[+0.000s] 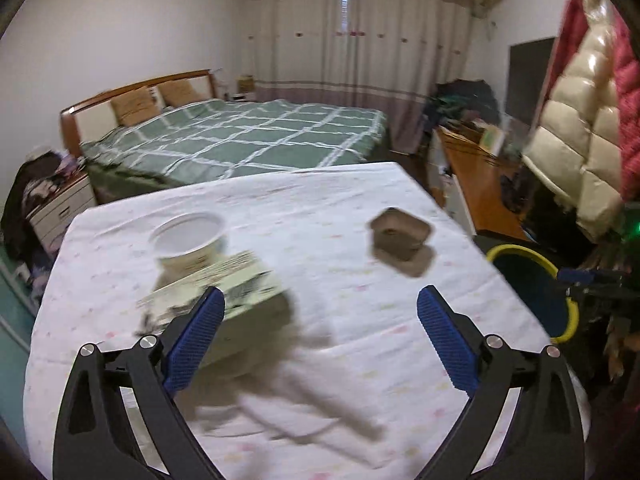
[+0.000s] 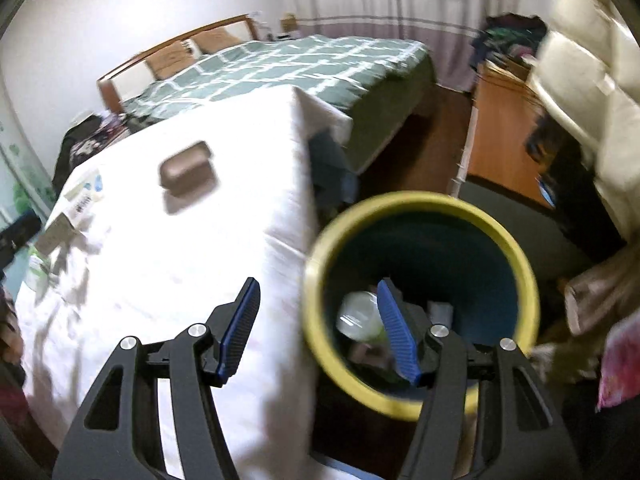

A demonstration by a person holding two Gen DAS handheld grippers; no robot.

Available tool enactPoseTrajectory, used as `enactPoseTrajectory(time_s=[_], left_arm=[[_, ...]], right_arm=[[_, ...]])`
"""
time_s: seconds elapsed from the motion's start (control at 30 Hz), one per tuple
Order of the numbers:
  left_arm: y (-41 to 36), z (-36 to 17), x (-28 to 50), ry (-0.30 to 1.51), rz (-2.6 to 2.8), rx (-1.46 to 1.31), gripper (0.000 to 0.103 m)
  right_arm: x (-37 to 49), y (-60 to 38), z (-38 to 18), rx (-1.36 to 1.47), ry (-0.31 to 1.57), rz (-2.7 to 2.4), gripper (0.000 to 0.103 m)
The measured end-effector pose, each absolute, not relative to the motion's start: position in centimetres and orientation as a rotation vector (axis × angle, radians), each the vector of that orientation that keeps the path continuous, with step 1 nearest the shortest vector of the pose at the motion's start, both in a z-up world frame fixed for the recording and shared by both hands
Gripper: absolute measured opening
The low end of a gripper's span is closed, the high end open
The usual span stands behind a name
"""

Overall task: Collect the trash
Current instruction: 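Grasp the brown plastic tray with the right gripper and lift it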

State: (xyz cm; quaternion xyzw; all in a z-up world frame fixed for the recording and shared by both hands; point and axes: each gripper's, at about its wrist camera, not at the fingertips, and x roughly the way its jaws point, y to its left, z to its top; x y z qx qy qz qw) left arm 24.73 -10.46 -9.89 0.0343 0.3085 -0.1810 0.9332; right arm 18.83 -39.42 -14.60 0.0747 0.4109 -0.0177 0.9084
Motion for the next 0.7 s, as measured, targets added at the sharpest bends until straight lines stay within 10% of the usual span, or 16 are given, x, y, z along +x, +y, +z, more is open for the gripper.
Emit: enactPoseTrajectory(time_s=[0.7], left_arm=[[-7.3, -12.0, 25.1, 0.629, -0.319, 0.009, 0.098]], right_arm=[[37.5, -30.9, -16.1, -0.019, 0.930, -0.008, 0.049]])
